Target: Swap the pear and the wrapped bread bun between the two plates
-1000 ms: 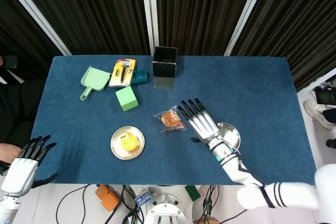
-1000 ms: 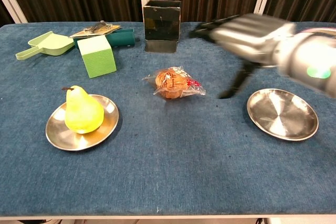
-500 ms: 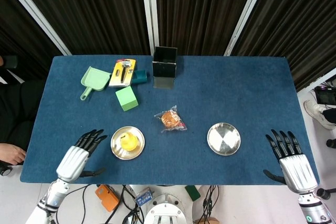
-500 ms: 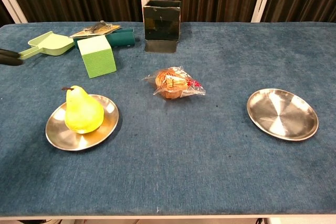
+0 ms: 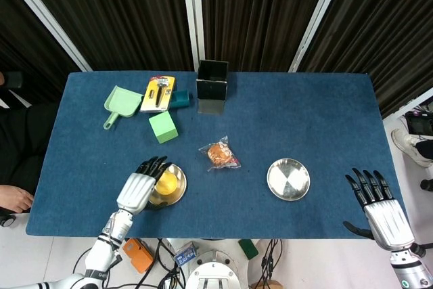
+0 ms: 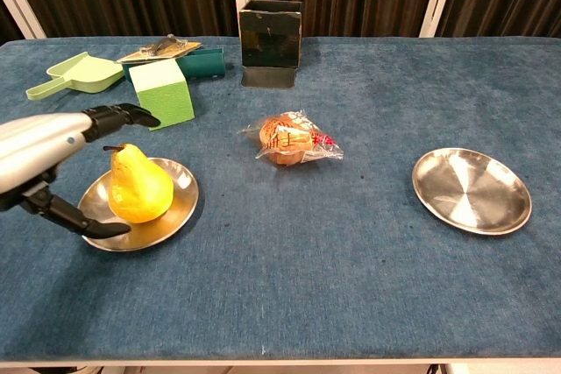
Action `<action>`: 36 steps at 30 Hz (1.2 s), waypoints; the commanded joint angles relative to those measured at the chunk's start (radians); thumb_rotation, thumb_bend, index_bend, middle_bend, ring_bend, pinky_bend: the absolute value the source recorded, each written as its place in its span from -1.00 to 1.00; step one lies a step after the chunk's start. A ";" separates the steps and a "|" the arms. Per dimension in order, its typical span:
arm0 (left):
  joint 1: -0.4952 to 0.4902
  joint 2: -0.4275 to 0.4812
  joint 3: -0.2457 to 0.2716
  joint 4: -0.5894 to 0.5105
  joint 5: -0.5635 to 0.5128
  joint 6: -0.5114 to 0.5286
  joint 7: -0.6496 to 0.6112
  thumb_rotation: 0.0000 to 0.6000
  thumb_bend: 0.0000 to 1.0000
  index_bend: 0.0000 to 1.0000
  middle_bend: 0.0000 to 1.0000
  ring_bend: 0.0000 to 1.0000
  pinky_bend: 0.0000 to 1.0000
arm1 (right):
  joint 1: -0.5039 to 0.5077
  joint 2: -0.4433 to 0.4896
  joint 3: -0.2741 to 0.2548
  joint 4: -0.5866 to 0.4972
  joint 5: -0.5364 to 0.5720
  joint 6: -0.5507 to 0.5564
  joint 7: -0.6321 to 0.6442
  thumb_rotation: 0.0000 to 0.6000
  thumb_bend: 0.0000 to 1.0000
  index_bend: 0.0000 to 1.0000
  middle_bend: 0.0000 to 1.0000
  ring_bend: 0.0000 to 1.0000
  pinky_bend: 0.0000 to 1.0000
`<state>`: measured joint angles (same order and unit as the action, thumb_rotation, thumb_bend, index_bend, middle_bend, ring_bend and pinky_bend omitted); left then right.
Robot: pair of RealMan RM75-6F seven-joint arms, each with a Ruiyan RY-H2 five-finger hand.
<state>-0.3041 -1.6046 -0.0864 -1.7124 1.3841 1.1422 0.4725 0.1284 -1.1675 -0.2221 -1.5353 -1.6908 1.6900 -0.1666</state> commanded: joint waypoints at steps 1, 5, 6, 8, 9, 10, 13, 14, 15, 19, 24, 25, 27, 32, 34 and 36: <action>-0.015 -0.028 -0.005 0.033 -0.034 -0.002 0.039 1.00 -0.83 -0.79 -0.94 -0.95 -0.63 | -0.008 0.005 0.010 -0.001 -0.007 -0.009 0.006 0.69 -0.64 -1.00 -1.00 -1.00 -1.00; -0.020 -0.053 -0.003 0.056 -0.054 0.011 0.059 1.00 -0.78 -0.69 -0.84 -0.82 -0.44 | -0.018 0.009 0.027 -0.002 -0.011 -0.014 0.012 0.69 -0.64 -1.00 -1.00 -1.00 -1.00; -0.022 -0.058 -0.002 0.058 -0.059 0.011 0.060 1.00 -0.76 -0.66 -0.81 -0.77 -0.41 | -0.020 0.010 0.030 -0.003 -0.012 -0.017 0.014 0.69 -0.64 -1.00 -1.00 -1.00 -1.00; -0.030 -0.073 -0.006 0.070 -0.064 0.016 0.070 1.00 -0.74 -0.62 -0.76 -0.70 -0.34 | -0.023 0.012 0.036 -0.004 -0.015 -0.026 0.016 0.69 -0.64 -1.00 -1.00 -1.00 -1.00; -0.033 -0.082 -0.007 0.078 -0.062 0.022 0.074 1.00 -0.73 -0.59 -0.71 -0.65 -0.30 | -0.024 0.013 0.039 -0.005 -0.016 -0.030 0.016 0.69 -0.64 -1.00 -1.00 -1.00 -1.00; -0.036 -0.095 -0.009 0.089 -0.060 0.031 0.076 1.00 -0.71 -0.53 -0.63 -0.58 -0.23 | -0.025 0.013 0.043 -0.005 -0.017 -0.035 0.015 0.69 -0.64 -1.00 -1.00 -1.00 -1.00; -0.042 -0.127 -0.012 0.116 -0.051 0.050 0.070 1.00 -0.65 -0.35 -0.35 -0.32 -0.04 | -0.029 0.016 0.053 -0.007 -0.019 -0.044 0.019 0.69 -0.64 -1.00 -1.00 -1.00 -1.00; -0.043 -0.135 -0.013 0.123 -0.048 0.056 0.069 1.00 -0.63 -0.31 -0.29 -0.26 0.00 | -0.030 0.017 0.056 -0.007 -0.019 -0.047 0.021 0.69 -0.64 -1.00 -1.00 -1.00 -1.00; -0.045 -0.144 -0.014 0.131 -0.044 0.063 0.065 1.00 -0.59 -0.25 -0.21 -0.18 0.06 | -0.031 0.018 0.059 -0.008 -0.019 -0.051 0.023 0.69 -0.64 -1.00 -1.00 -1.00 -1.00; -0.051 -0.159 -0.017 0.147 -0.008 0.099 0.052 1.00 -0.42 -0.10 -0.04 -0.01 0.17 | -0.035 0.022 0.069 -0.009 -0.021 -0.064 0.028 0.69 -0.64 -1.00 -1.00 -1.00 -1.00; -0.059 -0.153 -0.020 0.106 0.044 0.142 0.038 1.00 -0.35 -0.05 0.03 0.05 0.22 | -0.042 0.028 0.080 -0.011 -0.025 -0.069 0.037 0.69 -0.64 -1.00 -1.00 -1.00 -1.00; -0.064 -0.152 -0.022 0.086 0.053 0.146 0.040 1.00 -0.35 -0.05 0.03 0.05 0.22 | -0.044 0.029 0.083 -0.012 -0.026 -0.070 0.040 0.70 -0.64 -1.00 -1.00 -1.00 -1.00; -0.074 -0.159 -0.022 0.060 0.061 0.142 0.049 1.00 -0.36 -0.05 0.03 0.05 0.22 | -0.046 0.031 0.088 -0.013 -0.027 -0.072 0.043 0.70 -0.64 -1.00 -1.00 -1.00 -1.00; -0.124 -0.242 -0.021 0.048 0.059 0.090 0.108 1.00 -0.38 -0.05 0.03 0.05 0.22 | -0.045 0.036 0.099 -0.015 -0.024 -0.093 0.052 0.69 -0.64 -1.00 -1.00 -1.00 -1.00; -0.146 -0.295 -0.023 0.070 0.045 0.063 0.132 1.00 -0.39 -0.05 0.03 0.05 0.22 | -0.044 0.040 0.104 -0.017 -0.021 -0.101 0.058 0.69 -0.64 -1.00 -1.00 -1.00 -1.00; -0.165 -0.343 -0.025 0.102 0.034 0.042 0.153 1.00 -0.41 -0.05 0.02 0.04 0.22 | -0.043 0.043 0.108 -0.018 -0.019 -0.108 0.066 0.69 -0.64 -1.00 -1.00 -1.00 -1.00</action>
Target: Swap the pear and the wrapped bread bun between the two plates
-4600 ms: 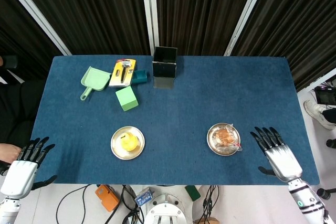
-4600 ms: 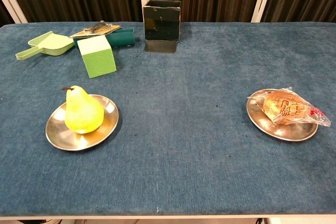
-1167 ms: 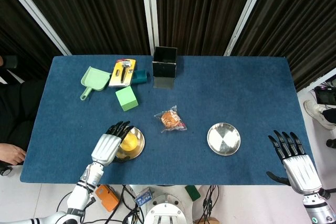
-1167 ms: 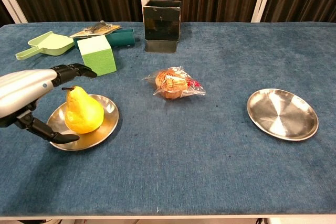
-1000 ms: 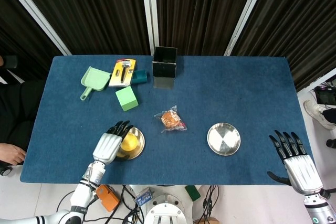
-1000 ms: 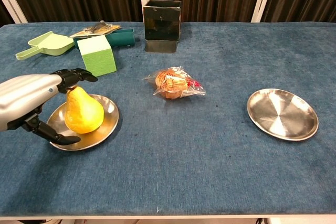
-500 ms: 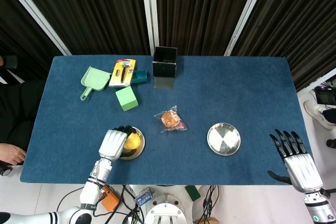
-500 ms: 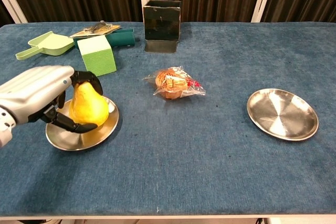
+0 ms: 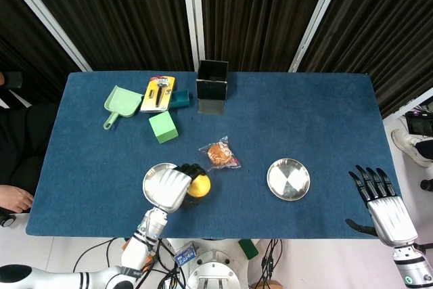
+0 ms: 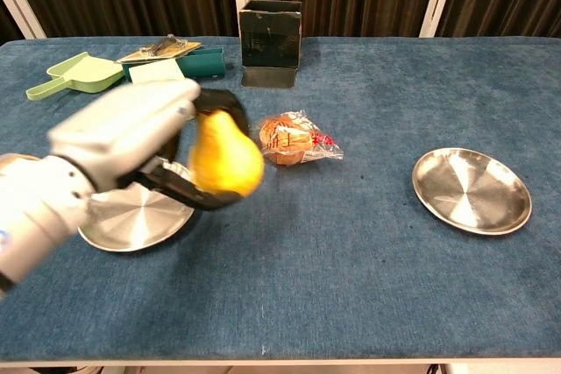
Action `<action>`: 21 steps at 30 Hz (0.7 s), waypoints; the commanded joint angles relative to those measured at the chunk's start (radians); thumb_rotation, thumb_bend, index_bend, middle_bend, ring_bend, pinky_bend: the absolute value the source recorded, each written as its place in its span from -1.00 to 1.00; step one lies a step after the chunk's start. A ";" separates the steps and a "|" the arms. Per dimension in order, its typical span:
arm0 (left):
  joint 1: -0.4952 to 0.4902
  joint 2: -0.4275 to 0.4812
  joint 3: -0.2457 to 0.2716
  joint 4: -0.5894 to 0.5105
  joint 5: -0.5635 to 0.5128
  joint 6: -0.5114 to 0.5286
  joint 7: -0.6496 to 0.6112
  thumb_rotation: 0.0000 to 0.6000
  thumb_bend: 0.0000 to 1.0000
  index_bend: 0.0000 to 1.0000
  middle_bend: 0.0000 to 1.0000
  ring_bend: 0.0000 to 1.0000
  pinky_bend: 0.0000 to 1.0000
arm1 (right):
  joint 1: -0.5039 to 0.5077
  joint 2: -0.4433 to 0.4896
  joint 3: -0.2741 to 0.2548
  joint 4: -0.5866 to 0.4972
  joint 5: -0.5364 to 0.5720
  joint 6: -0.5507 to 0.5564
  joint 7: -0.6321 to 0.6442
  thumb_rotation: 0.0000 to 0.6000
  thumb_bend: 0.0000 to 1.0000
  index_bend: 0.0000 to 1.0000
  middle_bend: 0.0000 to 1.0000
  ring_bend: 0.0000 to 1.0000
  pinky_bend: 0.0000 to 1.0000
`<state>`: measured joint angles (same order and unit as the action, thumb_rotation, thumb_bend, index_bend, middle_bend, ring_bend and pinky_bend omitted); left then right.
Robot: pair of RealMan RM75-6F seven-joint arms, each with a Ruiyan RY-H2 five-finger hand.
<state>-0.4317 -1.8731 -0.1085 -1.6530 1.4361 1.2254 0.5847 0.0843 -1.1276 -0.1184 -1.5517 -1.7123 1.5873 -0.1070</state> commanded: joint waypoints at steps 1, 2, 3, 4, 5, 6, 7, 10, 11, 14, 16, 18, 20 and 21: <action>-0.050 -0.106 -0.003 0.071 -0.024 -0.056 0.052 1.00 -0.43 -0.05 0.02 0.02 0.22 | 0.002 0.007 0.007 -0.003 0.004 -0.010 0.012 0.69 -0.64 -1.00 -1.00 -1.00 -1.00; -0.061 -0.128 -0.004 0.096 -0.024 -0.065 0.061 1.00 -0.43 -0.05 0.02 0.02 0.22 | 0.003 0.008 0.009 -0.003 0.006 -0.013 0.016 0.69 -0.64 -1.00 -1.00 -1.00 -1.00; -0.069 -0.147 -0.004 0.123 -0.024 -0.071 0.069 1.00 -0.44 -0.05 0.01 0.00 0.20 | 0.003 0.009 0.011 -0.002 0.009 -0.017 0.019 0.69 -0.64 -1.00 -1.00 -1.00 -1.00; -0.078 -0.170 -0.004 0.158 -0.025 -0.077 0.076 1.00 -0.44 -0.05 -0.01 -0.02 0.19 | 0.004 0.011 0.014 -0.001 0.013 -0.023 0.025 0.69 -0.64 -1.00 -1.00 -1.00 -1.00; -0.082 -0.184 -0.003 0.179 -0.028 -0.082 0.077 1.00 -0.45 -0.06 -0.04 -0.03 0.17 | 0.005 0.013 0.017 -0.001 0.016 -0.027 0.029 0.70 -0.64 -1.00 -1.00 -1.00 -1.00; -0.084 -0.195 -0.002 0.194 -0.035 -0.087 0.073 1.00 -0.46 -0.08 -0.08 -0.06 0.15 | 0.006 0.015 0.019 -0.002 0.020 -0.032 0.032 0.69 -0.64 -1.00 -1.00 -1.00 -1.00; -0.085 -0.203 -0.001 0.205 -0.044 -0.094 0.069 1.00 -0.49 -0.12 -0.14 -0.10 0.12 | 0.007 0.016 0.021 -0.002 0.022 -0.037 0.036 0.69 -0.64 -1.00 -1.00 -1.00 -1.00; -0.090 -0.204 0.000 0.218 -0.071 -0.118 0.063 1.00 -0.68 -0.42 -0.46 -0.43 -0.08 | 0.009 0.021 0.025 -0.002 0.024 -0.047 0.047 0.69 -0.64 -1.00 -1.00 -1.00 -1.00; -0.094 -0.198 -0.001 0.211 -0.077 -0.128 0.054 1.00 -0.73 -0.51 -0.55 -0.52 -0.13 | 0.009 0.022 0.026 -0.002 0.024 -0.048 0.049 0.69 -0.64 -1.00 -1.00 -1.00 -1.00; -0.100 -0.177 0.003 0.184 -0.074 -0.138 0.021 1.00 -0.83 -0.85 -0.82 -0.80 -0.32 | 0.008 0.023 0.032 -0.003 0.028 -0.053 0.051 0.69 -0.64 -1.00 -1.00 -1.00 -1.00; -0.104 -0.166 0.009 0.166 -0.046 -0.130 -0.013 1.00 -0.85 -0.95 -0.89 -0.86 -0.36 | 0.007 0.021 0.037 -0.003 0.037 -0.061 0.045 0.69 -0.64 -1.00 -1.00 -1.00 -1.00; -0.108 -0.156 0.013 0.152 -0.025 -0.122 -0.033 1.00 -0.87 -0.99 -0.93 -0.90 -0.38 | 0.009 0.019 0.041 -0.008 0.046 -0.073 0.039 0.69 -0.64 -1.00 -1.00 -1.00 -1.00; -0.111 -0.143 0.013 0.123 -0.012 -0.114 -0.035 1.00 -0.90 -1.00 -0.95 -0.92 -0.40 | 0.011 0.018 0.043 -0.013 0.050 -0.085 0.030 0.69 -0.64 -1.00 -1.00 -1.00 -1.00; -0.112 -0.136 0.011 0.105 -0.011 -0.111 -0.031 1.00 -0.92 -1.00 -0.95 -0.92 -0.41 | 0.011 0.018 0.043 -0.014 0.049 -0.087 0.028 0.69 -0.64 -1.00 -1.00 -1.00 -1.00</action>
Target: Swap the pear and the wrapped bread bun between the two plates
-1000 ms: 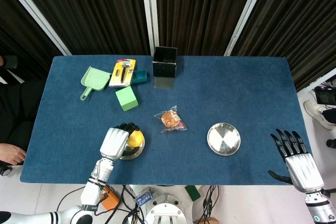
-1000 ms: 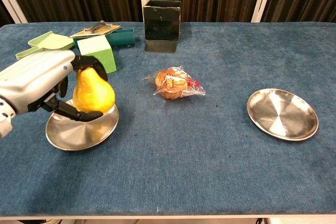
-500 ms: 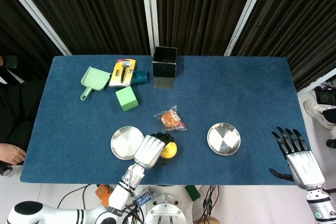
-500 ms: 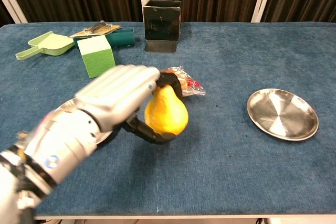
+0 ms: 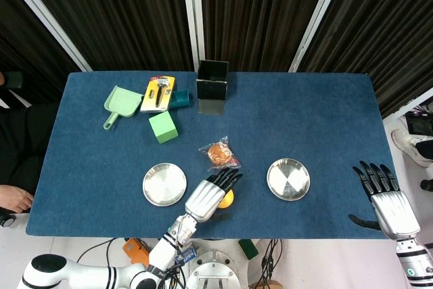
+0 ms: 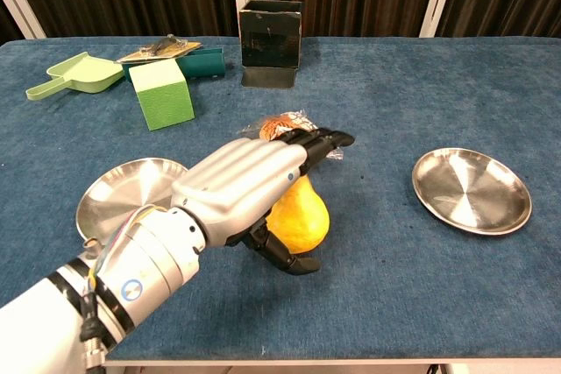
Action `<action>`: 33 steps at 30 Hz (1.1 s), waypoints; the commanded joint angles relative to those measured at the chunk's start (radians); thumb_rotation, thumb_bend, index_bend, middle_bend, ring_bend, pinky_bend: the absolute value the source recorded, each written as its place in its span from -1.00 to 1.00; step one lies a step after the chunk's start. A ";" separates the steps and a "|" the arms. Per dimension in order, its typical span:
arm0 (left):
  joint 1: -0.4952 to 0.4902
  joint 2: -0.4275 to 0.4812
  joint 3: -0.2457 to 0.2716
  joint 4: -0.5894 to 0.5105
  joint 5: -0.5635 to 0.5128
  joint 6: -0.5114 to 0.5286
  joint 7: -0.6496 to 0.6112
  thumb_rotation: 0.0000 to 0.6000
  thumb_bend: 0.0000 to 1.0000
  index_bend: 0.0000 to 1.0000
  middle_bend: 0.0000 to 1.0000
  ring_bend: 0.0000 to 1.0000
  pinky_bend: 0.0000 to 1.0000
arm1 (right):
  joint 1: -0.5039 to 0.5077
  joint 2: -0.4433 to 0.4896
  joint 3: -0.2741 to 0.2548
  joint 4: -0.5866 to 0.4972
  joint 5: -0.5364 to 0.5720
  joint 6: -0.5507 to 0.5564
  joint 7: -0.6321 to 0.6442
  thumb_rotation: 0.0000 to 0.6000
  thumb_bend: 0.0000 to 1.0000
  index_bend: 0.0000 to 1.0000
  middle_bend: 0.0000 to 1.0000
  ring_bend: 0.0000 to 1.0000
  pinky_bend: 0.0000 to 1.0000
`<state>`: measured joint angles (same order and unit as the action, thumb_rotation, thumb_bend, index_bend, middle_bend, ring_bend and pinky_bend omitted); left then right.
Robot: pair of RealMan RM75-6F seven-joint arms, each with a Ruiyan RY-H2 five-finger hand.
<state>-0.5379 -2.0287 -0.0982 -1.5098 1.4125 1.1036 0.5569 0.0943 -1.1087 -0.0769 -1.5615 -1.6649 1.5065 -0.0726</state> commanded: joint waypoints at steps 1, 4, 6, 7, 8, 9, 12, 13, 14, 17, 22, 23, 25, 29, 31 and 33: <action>-0.007 0.028 -0.003 -0.058 0.012 0.012 0.002 1.00 -0.93 -1.00 -0.95 -0.93 -0.41 | 0.001 -0.002 0.002 -0.005 0.000 -0.006 -0.009 0.69 -0.64 -1.00 -1.00 -1.00 -1.00; -0.011 0.063 -0.025 -0.140 0.006 0.022 0.022 1.00 -0.95 -1.00 -0.95 -0.93 -0.41 | -0.003 -0.001 0.004 -0.005 -0.004 -0.002 -0.008 0.69 -0.64 -1.00 -1.00 -1.00 -1.00; -0.020 0.091 -0.064 -0.199 -0.006 0.029 0.041 1.00 -0.95 -1.00 -0.95 -0.93 -0.41 | -0.005 0.003 0.005 -0.006 -0.005 0.000 -0.001 0.69 -0.64 -1.00 -1.00 -1.00 -1.00; -0.026 0.100 -0.084 -0.217 -0.014 0.029 0.046 1.00 -0.95 -1.00 -0.95 -0.93 -0.41 | -0.006 0.004 0.006 -0.006 -0.005 0.000 0.002 0.69 -0.64 -1.00 -1.00 -1.00 -1.00; -0.033 0.105 -0.108 -0.227 -0.024 0.030 0.049 1.00 -0.95 -1.00 -0.95 -0.93 -0.41 | -0.006 0.005 0.006 -0.006 -0.006 0.000 0.005 0.69 -0.64 -1.00 -1.00 -1.00 -1.00; -0.042 0.108 -0.135 -0.231 -0.036 0.029 0.048 1.00 -0.94 -1.00 -0.95 -0.93 -0.42 | -0.007 0.007 0.007 -0.006 -0.006 0.000 0.008 0.69 -0.64 -1.00 -1.00 -1.00 -1.00; -0.080 0.097 -0.230 -0.192 -0.103 0.013 0.039 1.00 -0.90 -1.00 -0.95 -0.93 -0.43 | -0.008 0.009 0.008 -0.005 -0.009 0.001 0.015 0.69 -0.64 -1.00 -1.00 -1.00 -1.00; -0.098 0.086 -0.261 -0.158 -0.141 0.001 0.037 1.00 -0.88 -1.00 -0.95 -0.93 -0.44 | -0.008 0.010 0.010 -0.005 -0.010 0.002 0.018 0.69 -0.64 -1.00 -1.00 -1.00 -1.00; -0.111 0.077 -0.279 -0.130 -0.172 -0.010 0.037 1.00 -0.87 -1.00 -0.95 -0.93 -0.46 | -0.008 0.011 0.011 -0.006 -0.011 0.001 0.020 0.69 -0.64 -1.00 -1.00 -1.00 -1.00; -0.143 0.043 -0.297 -0.035 -0.265 -0.046 0.038 1.00 -0.86 -1.00 -0.95 -0.95 -0.55 | -0.005 0.016 0.014 -0.005 -0.010 -0.003 0.031 0.69 -0.64 -1.00 -1.00 -1.00 -1.00; -0.200 -0.033 -0.277 0.145 -0.268 -0.051 0.024 1.00 -0.87 -0.99 -0.95 -1.00 -0.75 | 0.003 0.028 0.013 -0.005 -0.011 -0.024 0.058 0.70 -0.64 -1.00 -1.00 -1.00 -1.00; -0.209 -0.044 -0.274 0.171 -0.268 -0.052 0.025 1.00 -0.87 -0.99 -0.95 -1.00 -0.76 | 0.004 0.031 0.011 -0.005 -0.014 -0.025 0.064 0.70 -0.64 -1.00 -1.00 -1.00 -1.00; -0.222 -0.061 -0.266 0.203 -0.278 -0.057 0.029 1.00 -0.88 -0.98 -0.95 -1.00 -0.76 | 0.002 0.037 0.010 -0.002 -0.020 -0.019 0.080 0.70 -0.64 -1.00 -1.00 -1.00 -1.00; -0.236 -0.079 -0.255 0.243 -0.308 -0.056 0.064 1.00 -0.91 -0.93 -0.94 -1.00 -0.77 | -0.003 0.046 0.011 0.004 -0.024 -0.006 0.111 0.69 -0.64 -1.00 -1.00 -1.00 -1.00; -0.242 -0.092 -0.259 0.264 -0.341 -0.059 0.081 1.00 -0.91 -0.88 -0.92 -0.99 -0.77 | -0.006 0.050 0.011 0.007 -0.030 0.003 0.123 0.70 -0.64 -1.00 -1.00 -1.00 -1.00; -0.246 -0.108 -0.269 0.283 -0.368 -0.057 0.084 1.00 -0.94 -0.79 -0.89 -0.95 -0.74 | -0.008 0.051 0.009 0.010 -0.036 0.008 0.130 0.70 -0.64 -1.00 -1.00 -1.00 -1.00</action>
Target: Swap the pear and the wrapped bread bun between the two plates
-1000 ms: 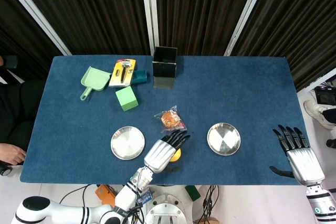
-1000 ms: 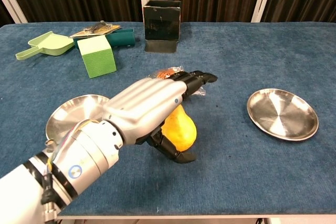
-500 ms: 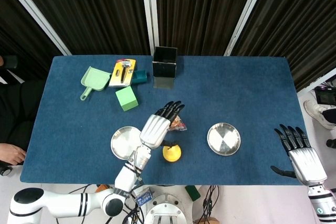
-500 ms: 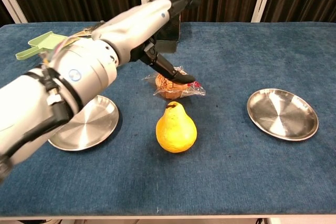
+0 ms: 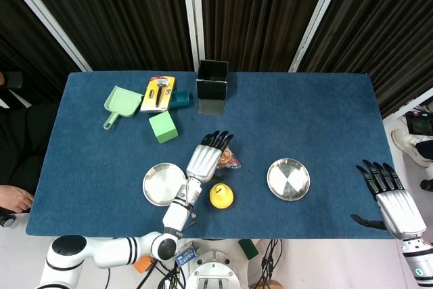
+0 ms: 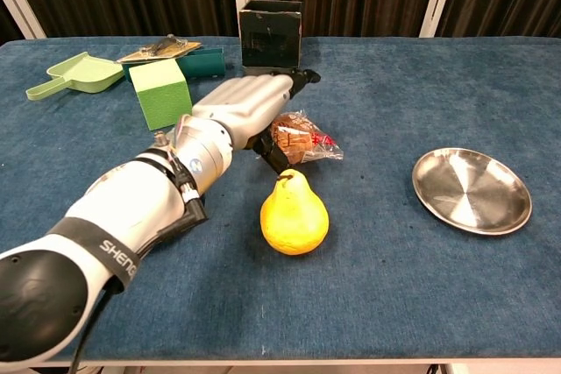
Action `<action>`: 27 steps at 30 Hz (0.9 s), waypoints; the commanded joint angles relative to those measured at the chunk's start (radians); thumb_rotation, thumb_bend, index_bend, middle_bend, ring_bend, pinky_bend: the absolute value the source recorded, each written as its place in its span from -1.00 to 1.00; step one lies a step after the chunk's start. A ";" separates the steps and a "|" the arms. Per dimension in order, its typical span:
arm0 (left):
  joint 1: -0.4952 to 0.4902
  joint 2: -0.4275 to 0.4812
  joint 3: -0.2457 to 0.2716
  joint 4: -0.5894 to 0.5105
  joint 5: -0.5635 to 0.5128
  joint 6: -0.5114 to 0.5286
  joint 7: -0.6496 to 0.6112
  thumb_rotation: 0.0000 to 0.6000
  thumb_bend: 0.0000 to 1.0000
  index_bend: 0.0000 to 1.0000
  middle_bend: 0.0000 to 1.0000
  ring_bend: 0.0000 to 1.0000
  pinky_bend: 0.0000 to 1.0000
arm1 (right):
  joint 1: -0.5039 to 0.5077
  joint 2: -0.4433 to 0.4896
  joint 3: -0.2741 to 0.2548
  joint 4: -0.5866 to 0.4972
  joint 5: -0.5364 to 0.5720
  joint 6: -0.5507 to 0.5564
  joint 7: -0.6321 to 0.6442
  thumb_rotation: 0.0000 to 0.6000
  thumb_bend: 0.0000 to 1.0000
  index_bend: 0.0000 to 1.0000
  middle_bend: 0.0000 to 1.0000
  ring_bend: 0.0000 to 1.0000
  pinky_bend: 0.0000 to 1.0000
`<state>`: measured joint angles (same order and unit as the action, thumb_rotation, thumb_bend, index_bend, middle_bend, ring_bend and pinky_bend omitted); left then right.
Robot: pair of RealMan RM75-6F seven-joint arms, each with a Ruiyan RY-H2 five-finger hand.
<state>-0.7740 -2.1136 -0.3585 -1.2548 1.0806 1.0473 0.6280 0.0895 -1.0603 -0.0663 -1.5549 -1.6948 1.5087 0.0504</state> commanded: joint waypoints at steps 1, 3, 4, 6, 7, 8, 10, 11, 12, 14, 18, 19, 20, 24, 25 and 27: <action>-0.014 -0.034 -0.017 0.047 -0.043 0.006 0.009 1.00 -0.94 -0.73 -0.86 -0.92 -0.70 | -0.004 0.004 -0.003 0.005 -0.010 0.008 0.011 0.69 -0.64 -1.00 -1.00 -1.00 -1.00; -0.022 -0.050 -0.030 0.079 -0.046 0.018 -0.007 1.00 -0.93 -0.60 -0.76 -0.83 -0.59 | -0.005 0.005 -0.003 0.007 -0.014 0.011 0.014 0.69 -0.64 -1.00 -1.00 -1.00 -1.00; -0.027 -0.061 -0.042 0.101 -0.048 0.030 -0.017 1.00 -0.91 -0.53 -0.67 -0.76 -0.52 | -0.006 0.006 -0.004 0.008 -0.017 0.013 0.019 0.69 -0.64 -1.00 -1.00 -1.00 -1.00; -0.033 -0.072 -0.057 0.125 -0.048 0.044 -0.036 1.00 -0.80 -0.37 -0.47 -0.56 -0.34 | -0.008 0.007 -0.004 0.011 -0.020 0.018 0.023 0.69 -0.64 -1.00 -1.00 -1.00 -1.00; -0.034 -0.075 -0.061 0.132 -0.045 0.052 -0.045 1.00 -0.70 -0.28 -0.36 -0.44 -0.21 | -0.009 0.006 -0.003 0.013 -0.020 0.019 0.023 0.69 -0.64 -1.00 -1.00 -1.00 -1.00; -0.036 -0.076 -0.063 0.138 -0.032 0.066 -0.058 1.00 -0.63 -0.21 -0.28 -0.36 -0.13 | -0.009 0.006 -0.004 0.014 -0.021 0.019 0.022 0.69 -0.64 -1.00 -1.00 -1.00 -1.00; -0.033 -0.072 -0.053 0.135 -0.001 0.094 -0.084 1.00 -0.51 -0.12 -0.15 -0.23 -0.01 | -0.009 0.004 -0.002 0.016 -0.020 0.017 0.019 0.70 -0.64 -1.00 -1.00 -1.00 -1.00; -0.029 -0.067 -0.045 0.128 0.013 0.106 -0.094 1.00 -0.46 -0.07 -0.09 -0.16 0.05 | -0.009 0.003 -0.002 0.015 -0.018 0.014 0.017 0.70 -0.64 -1.00 -1.00 -1.00 -1.00; -0.025 -0.061 -0.037 0.117 0.028 0.117 -0.102 1.00 -0.42 -0.02 -0.04 -0.12 0.08 | -0.008 0.003 -0.001 0.015 -0.016 0.011 0.015 0.70 -0.64 -1.00 -1.00 -1.00 -1.00; -0.011 -0.039 -0.017 0.075 0.060 0.146 -0.112 1.00 -0.38 0.03 0.02 -0.08 0.13 | -0.007 0.000 0.000 0.014 -0.012 0.004 0.006 0.69 -0.64 -1.00 -1.00 -1.00 -1.00; 0.042 0.064 0.042 -0.094 0.121 0.200 -0.098 1.00 -0.37 0.05 0.03 -0.07 0.14 | -0.008 -0.005 0.002 0.008 -0.009 -0.001 -0.013 0.69 -0.64 -1.00 -1.00 -1.00 -1.00; 0.060 0.103 0.062 -0.149 0.135 0.213 -0.083 1.00 -0.37 0.05 0.03 -0.07 0.14 | -0.008 -0.006 0.002 0.007 -0.008 -0.003 -0.017 0.70 -0.64 -1.00 -1.00 -1.00 -1.00; 0.086 0.161 0.091 -0.225 0.153 0.233 -0.057 1.00 -0.38 0.05 0.03 -0.07 0.14 | -0.008 -0.008 0.002 0.006 -0.008 -0.006 -0.024 0.70 -0.64 -1.00 -1.00 -1.00 -1.00; 0.182 0.352 0.199 -0.429 0.196 0.291 -0.002 1.00 -0.40 0.05 0.03 -0.07 0.14 | -0.007 -0.016 0.003 -0.002 -0.005 -0.016 -0.051 0.70 -0.64 -1.00 -1.00 -1.00 -1.00; 0.207 0.399 0.231 -0.459 0.210 0.307 0.001 1.00 -0.41 0.05 0.03 -0.07 0.14 | -0.007 -0.018 0.003 -0.007 -0.005 -0.017 -0.060 0.70 -0.64 -1.00 -1.00 -1.00 -1.00; 0.243 0.456 0.274 -0.481 0.222 0.319 -0.016 1.00 -0.41 0.05 0.03 -0.07 0.14 | -0.008 -0.023 0.003 -0.013 -0.007 -0.018 -0.078 0.69 -0.64 -1.00 -1.00 -1.00 -1.00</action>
<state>-0.6251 -1.7963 -0.1915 -1.6348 1.2497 1.3074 0.5905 0.0823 -1.0793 -0.0635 -1.5635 -1.7009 1.4924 -0.0190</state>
